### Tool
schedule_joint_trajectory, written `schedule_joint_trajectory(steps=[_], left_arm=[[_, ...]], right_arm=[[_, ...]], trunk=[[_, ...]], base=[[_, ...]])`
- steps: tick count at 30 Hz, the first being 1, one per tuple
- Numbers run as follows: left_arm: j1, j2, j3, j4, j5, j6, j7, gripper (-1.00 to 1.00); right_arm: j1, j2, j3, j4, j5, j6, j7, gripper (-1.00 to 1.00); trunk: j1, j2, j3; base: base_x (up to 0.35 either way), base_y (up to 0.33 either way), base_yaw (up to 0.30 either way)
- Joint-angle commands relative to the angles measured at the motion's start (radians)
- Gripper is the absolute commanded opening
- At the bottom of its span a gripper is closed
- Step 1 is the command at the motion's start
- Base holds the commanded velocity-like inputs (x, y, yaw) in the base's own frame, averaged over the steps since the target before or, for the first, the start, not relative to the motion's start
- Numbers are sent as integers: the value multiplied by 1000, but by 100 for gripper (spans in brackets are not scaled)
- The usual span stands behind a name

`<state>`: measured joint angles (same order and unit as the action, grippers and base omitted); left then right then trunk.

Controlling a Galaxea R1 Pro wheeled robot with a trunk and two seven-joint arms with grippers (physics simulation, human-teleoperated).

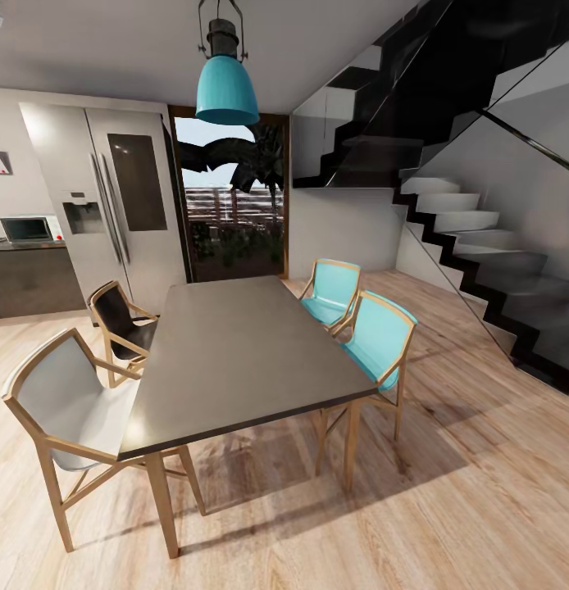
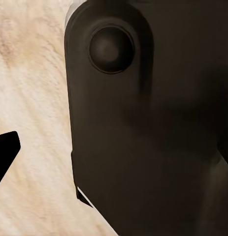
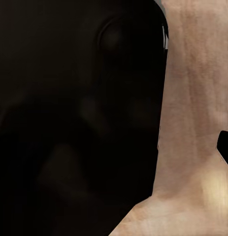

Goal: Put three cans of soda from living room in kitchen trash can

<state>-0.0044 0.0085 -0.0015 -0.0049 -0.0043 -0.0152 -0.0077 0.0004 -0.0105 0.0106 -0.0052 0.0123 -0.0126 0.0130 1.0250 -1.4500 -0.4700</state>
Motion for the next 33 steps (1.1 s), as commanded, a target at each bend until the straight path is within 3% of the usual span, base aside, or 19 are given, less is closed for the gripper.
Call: schedule_joint_trajectory(steps=[1, 14, 15, 20, 21, 26, 27, 29, 30, 33], left_arm=[[0, 1, 1, -1, 0, -6, 0, 100], [-41, 16, 4, -60, 4, -79, -3, 100], [-41, 16, 4, -194, 4, -111, -3, 100], [-43, 16, 10, -365, 7, -94, -3, 100], [-43, 16, 12, -484, 9, -78, -3, 100], [-43, 16, 13, -714, 14, -51, -3, 100], [-43, 16, 13, -714, 14, -51, -3, 100], [-43, 16, 13, -803, 15, -40, -3, 100], [-39, 16, 12, -889, 15, -30, -2, 100], [-32, 16, 11, -965, 15, -25, -2, 100]], right_arm=[[-1, -4, 1, -6, 0, -6, 0, 100], [-9, -26, 3, -79, 1, -79, 36, 100], [-9, -26, 3, -277, 1, -145, 69, 100], [-10, -31, 0, -394, 0, -150, 116, 100], [-12, -46, -3, -439, -1, -151, 128, 100], [-21, -71, -7, -544, -4, -153, 137, 100], [-21, -71, -7, -544, -4, -153, 137, 100], [-24, -77, -8, -599, -5, -153, 139, 100], [-25, -79, -8, -657, -4, -153, 140, 100], [-26, -82, -8, -712, -3, -152, 140, 100]], trunk=[[0, 0, 0], [0, 0, 0], [0, 0, 0], [0, 0, 0], [0, 0, 0], [0, 0, 0], [0, 0, 0], [0, 0, 0], [0, 0, 0], [0, 0, 0]], base=[[0, 0, 0], [0, 0, 0], [0, 0, 0], [0, 0, 0], [0, 0, 0], [0, 0, 0], [0, 0, 0], [0, 0, 0], [0, 0, 0], [0, 0, 0]])
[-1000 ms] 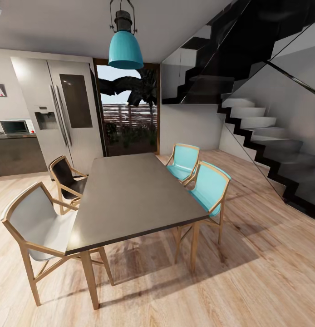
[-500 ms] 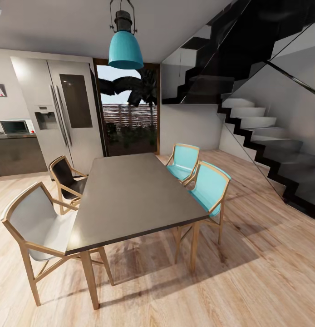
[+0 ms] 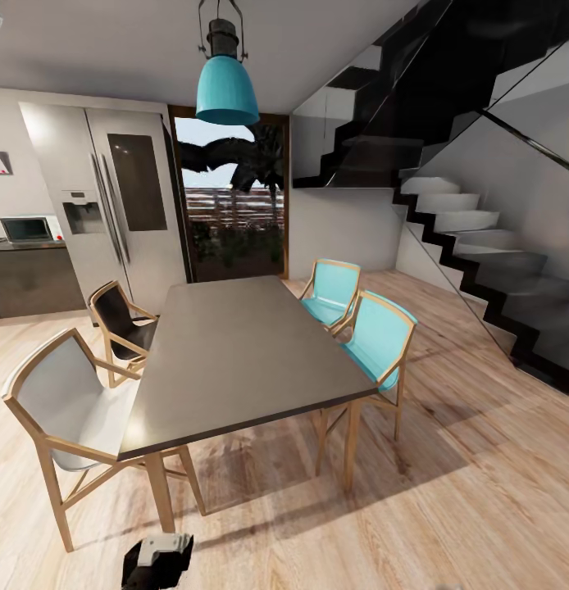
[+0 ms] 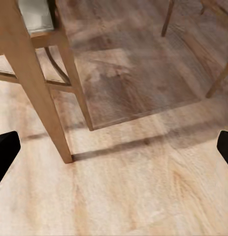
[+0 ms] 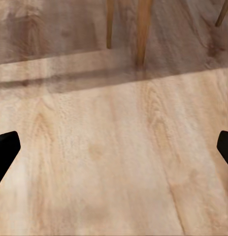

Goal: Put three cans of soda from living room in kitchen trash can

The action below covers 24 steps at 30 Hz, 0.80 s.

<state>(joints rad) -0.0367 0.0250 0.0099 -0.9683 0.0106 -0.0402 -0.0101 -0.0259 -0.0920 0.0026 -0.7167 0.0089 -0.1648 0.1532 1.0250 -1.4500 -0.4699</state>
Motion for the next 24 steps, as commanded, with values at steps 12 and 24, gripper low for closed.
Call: schedule_joint_trajectory(steps=[12, 24], left_arm=[[21, 1, -1, -247, 0, -28, -2, 100], [90, 3, 0, -316, 0, -80, -33, 100]], right_arm=[[19, -4, 3, -355, 0, 0, 1, 100], [115, -18, -24, -492, -8, -51, 56, 100]], trunk=[[0, 0, 0], [0, 0, 0]], base=[[0, 0, 0], [0, 0, 0]])
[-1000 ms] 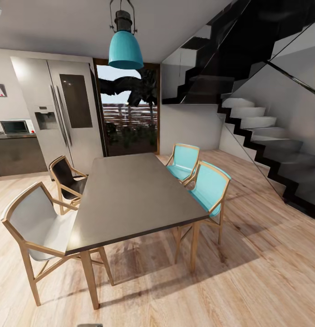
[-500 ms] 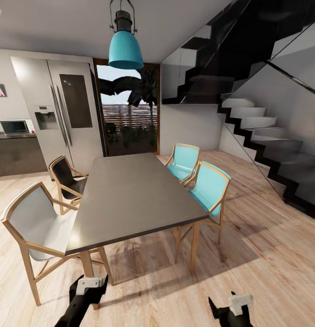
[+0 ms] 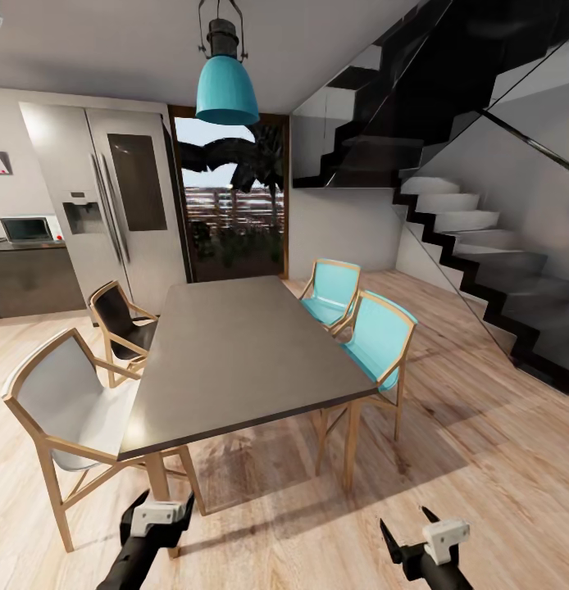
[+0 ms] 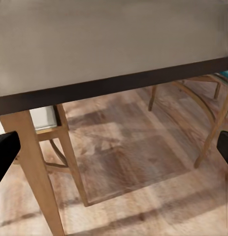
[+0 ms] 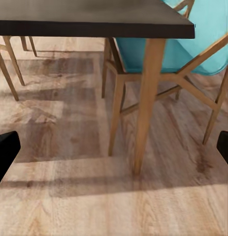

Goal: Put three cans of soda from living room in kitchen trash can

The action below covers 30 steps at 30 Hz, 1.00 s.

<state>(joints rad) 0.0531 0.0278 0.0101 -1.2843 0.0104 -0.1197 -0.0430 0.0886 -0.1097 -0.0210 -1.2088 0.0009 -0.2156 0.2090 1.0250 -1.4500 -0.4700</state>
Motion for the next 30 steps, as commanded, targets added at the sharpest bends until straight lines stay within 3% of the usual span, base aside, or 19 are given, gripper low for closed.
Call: schedule_joint_trajectory(steps=[1, 6, 11, 19, 30], left_arm=[[5, 0, 0, 0, 0, -12, -13, 100], [20, 5, 6, 38, -3, -63, -72, 100], [24, 18, 44, 109, -2, -135, -95, 100], [24, 23, 83, 175, -4, -185, -105, 100], [23, 23, 94, 216, -1, -199, -108, 100]], right_arm=[[9, -3, -14, -4, 0, -18, 4, 100], [43, -13, -102, -1, -3, -77, 17, 100], [55, -14, -149, 15, -3, -99, 21, 100], [60, -10, -173, 37, -5, -107, 21, 100], [60, -5, -176, 84, -5, -107, 7, 100]], trunk=[[0, 0, 0], [0, 0, 0], [0, 0, 0], [0, 0, 0], [0, 0, 0]], base=[[0, 0, 0], [0, 0, 0], [0, 0, 0], [0, 0, 0], [0, 0, 146]])
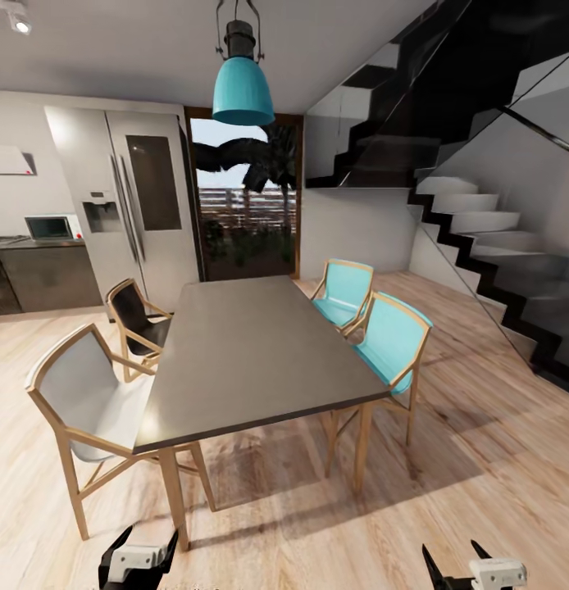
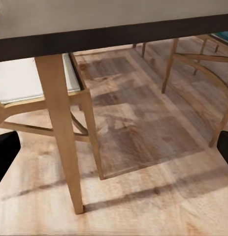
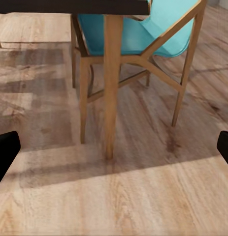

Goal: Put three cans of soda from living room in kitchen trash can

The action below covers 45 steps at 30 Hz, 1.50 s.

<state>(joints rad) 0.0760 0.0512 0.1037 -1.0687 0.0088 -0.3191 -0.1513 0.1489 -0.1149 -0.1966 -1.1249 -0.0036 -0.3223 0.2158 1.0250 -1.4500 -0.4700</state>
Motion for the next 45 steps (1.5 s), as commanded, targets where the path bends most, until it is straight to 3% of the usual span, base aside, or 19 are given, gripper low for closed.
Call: schedule_joint_trajectory(steps=[1, 45], left_arm=[[0, 0, 0, 1, 0, 0, 0, 100], [-1, -1, -4, 4, -8, -3, -1, 100]], right_arm=[[0, 0, 0, 3, 0, 0, -1, 100], [0, 2, 2, 17, 1, 0, -4, 100]], trunk=[[0, 0, 0], [0, 0, 0]], base=[[0, 0, 232], [0, 0, 252]])
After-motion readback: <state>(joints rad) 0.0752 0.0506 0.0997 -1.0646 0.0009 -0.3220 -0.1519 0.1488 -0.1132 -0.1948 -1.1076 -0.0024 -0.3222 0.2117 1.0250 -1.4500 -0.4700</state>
